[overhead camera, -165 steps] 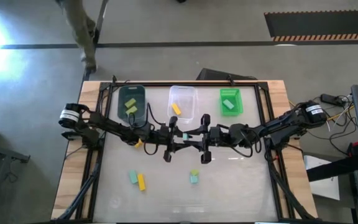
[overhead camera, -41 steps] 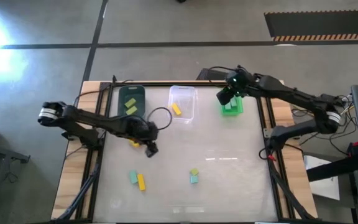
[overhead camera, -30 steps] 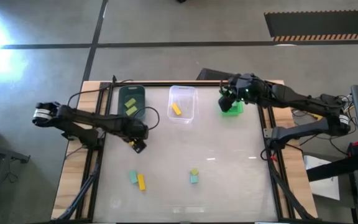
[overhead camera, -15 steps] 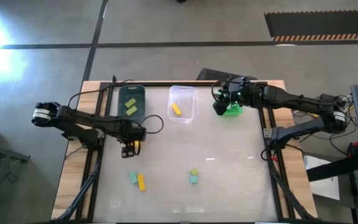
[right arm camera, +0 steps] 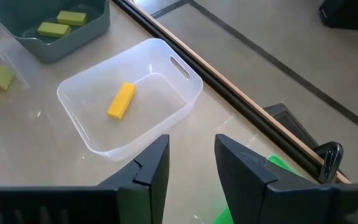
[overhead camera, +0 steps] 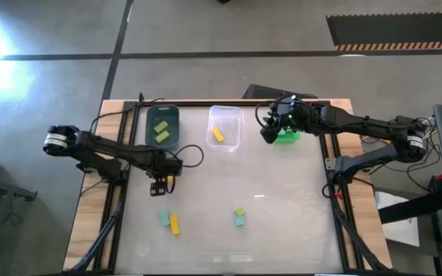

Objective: Sort & place blocks by color
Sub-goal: Put the yellow block into the transparent bin

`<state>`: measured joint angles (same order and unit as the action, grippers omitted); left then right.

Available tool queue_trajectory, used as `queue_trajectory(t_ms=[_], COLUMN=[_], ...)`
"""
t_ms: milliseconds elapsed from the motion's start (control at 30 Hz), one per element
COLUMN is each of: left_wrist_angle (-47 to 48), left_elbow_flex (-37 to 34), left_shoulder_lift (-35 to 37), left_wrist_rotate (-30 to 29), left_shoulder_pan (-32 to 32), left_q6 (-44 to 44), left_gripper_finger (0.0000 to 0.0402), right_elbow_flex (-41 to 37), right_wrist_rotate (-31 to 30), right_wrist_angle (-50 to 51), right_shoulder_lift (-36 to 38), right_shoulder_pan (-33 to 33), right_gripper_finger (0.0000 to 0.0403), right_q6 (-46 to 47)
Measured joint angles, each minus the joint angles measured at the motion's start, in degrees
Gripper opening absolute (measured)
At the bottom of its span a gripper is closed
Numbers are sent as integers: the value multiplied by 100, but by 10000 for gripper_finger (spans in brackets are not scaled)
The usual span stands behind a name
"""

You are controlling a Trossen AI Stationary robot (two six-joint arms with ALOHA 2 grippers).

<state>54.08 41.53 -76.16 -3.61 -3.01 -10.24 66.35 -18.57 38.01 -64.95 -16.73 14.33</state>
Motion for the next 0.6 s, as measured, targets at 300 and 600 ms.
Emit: queue_trajectory(t_ms=[300, 600], left_wrist_angle=[-412, -413], left_elbow_flex=[34, 34], left_shoulder_lift=[-460, -805], left_wrist_rotate=[30, 51], left_shoulder_pan=[0, 0], left_q6=[9, -29], left_gripper_finger=[270, 246], right_elbow_flex=[-2, -2], right_wrist_rotate=[4, 5], right_wrist_angle=[67, 69], right_shoulder_lift=[0, 0], right_shoulder_pan=[0, 0], right_gripper_finger=[121, 114], right_q6=[-72, -105])
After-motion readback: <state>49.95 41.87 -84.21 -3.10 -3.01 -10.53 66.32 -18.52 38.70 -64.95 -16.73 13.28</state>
